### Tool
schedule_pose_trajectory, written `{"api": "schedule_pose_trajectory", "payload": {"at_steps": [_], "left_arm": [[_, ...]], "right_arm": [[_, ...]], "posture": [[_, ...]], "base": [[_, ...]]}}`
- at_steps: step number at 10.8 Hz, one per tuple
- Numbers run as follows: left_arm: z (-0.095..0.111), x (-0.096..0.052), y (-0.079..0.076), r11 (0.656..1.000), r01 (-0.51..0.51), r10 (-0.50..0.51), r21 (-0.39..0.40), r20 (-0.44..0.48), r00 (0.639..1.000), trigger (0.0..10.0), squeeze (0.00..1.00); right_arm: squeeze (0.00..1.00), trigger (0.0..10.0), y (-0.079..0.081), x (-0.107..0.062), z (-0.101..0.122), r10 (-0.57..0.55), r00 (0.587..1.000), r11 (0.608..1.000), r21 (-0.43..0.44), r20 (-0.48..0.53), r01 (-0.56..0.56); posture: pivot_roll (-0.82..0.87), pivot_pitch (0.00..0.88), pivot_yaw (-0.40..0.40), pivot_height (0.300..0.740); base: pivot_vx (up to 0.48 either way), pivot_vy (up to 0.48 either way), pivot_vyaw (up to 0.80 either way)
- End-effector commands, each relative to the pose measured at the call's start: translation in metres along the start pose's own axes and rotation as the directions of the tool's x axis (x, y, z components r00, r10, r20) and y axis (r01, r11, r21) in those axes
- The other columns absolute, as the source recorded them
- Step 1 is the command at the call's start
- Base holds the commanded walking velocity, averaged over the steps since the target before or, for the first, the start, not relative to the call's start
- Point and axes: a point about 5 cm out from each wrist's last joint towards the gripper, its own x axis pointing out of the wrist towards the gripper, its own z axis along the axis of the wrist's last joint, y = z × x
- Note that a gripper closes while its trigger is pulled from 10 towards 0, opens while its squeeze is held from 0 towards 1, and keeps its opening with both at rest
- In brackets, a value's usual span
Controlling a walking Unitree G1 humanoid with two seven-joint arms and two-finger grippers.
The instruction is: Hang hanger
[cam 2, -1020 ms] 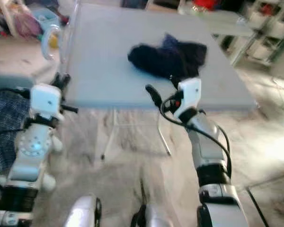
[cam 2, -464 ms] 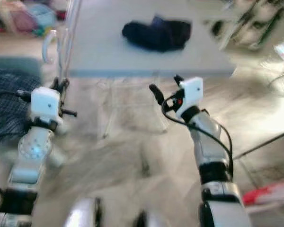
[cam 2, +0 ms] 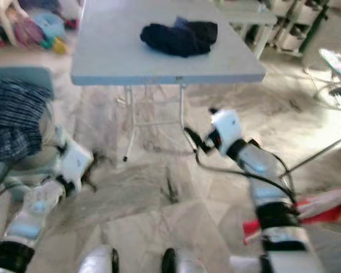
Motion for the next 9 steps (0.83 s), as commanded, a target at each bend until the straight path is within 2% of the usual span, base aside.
{"api": "schedule_pose_trajectory", "payload": {"at_steps": [1, 2, 3, 4, 5, 7, 8, 9], "left_arm": [[-0.002, -0.001, -0.005, 0.996, 0.086, -0.086, 0.004, -0.020, 0.996, 10.0, 0.00], [-0.006, -0.008, -0.013, 0.970, 0.243, -0.243, 0.010, -0.047, 0.969, 10.0, 0.00], [-0.008, -0.015, -0.021, 0.927, 0.375, -0.375, -0.015, -0.057, 0.925, 10.0, 0.00], [-0.010, -0.020, -0.029, 0.879, 0.475, -0.476, -0.029, -0.080, 0.876, 10.0, 0.00], [-0.012, -0.024, -0.036, 0.835, 0.549, -0.548, -0.019, -0.114, 0.829, 10.0, 0.00], [-0.010, -0.022, -0.039, 0.819, 0.573, -0.573, -0.030, -0.096, 0.814, 10.0, 0.00], [-0.005, -0.022, -0.043, 0.788, 0.615, -0.614, -0.027, -0.094, 0.784, 10.0, 0.00], [-0.003, -0.020, -0.046, 0.773, 0.634, -0.632, -0.015, -0.095, 0.769, 10.0, 0.00]], "right_arm": [[0.00, 10.0, 0.003, -0.009, -0.008, 0.097, 0.993, 0.994, -0.045, -0.060, -0.100], [0.00, 10.0, 0.009, -0.019, -0.010, 0.278, 0.956, 0.957, -0.058, -0.088, -0.284], [0.00, 10.0, 0.016, -0.023, -0.010, 0.419, 0.900, 0.899, -0.087, -0.119, -0.430], [0.00, 10.0, 0.019, -0.020, -0.009, 0.474, 0.870, 0.861, -0.134, -0.138, -0.491], [0.00, 10.0, 0.020, -0.014, -0.003, 0.502, 0.856, 0.844, -0.146, -0.122, -0.516], [0.00, 10.0, 0.026, -0.009, 0.000, 0.549, 0.829, 0.817, -0.139, -0.107, -0.559], [0.00, 10.0, 0.036, -0.007, -0.002, 0.621, 0.773, 0.760, -0.139, -0.129, -0.634], [0.00, 2.9, 0.044, -0.004, -0.004, 0.678, 0.718, 0.706, -0.133, -0.155, -0.695]], "posture": [[0.05, 0.125, -0.096, 0.740], [0.05, 0.126, -0.097, 0.740], [0.05, 0.123, -0.101, 0.740], [0.05, 0.122, -0.101, 0.740], [0.05, 0.122, -0.101, 0.740], [0.05, 0.120, -0.094, 0.740], [0.05, 0.118, -0.091, 0.740], [0.05, 0.117, -0.083, 0.740]], "base": [[0.000, 0.000, 0.00], [0.000, 0.000, 0.00], [0.000, 0.000, 0.00], [0.000, 0.000, 0.00], [0.000, 0.000, 0.00], [0.000, 0.000, 0.00], [0.000, 0.000, 0.00], [0.000, 0.000, 0.00]]}}
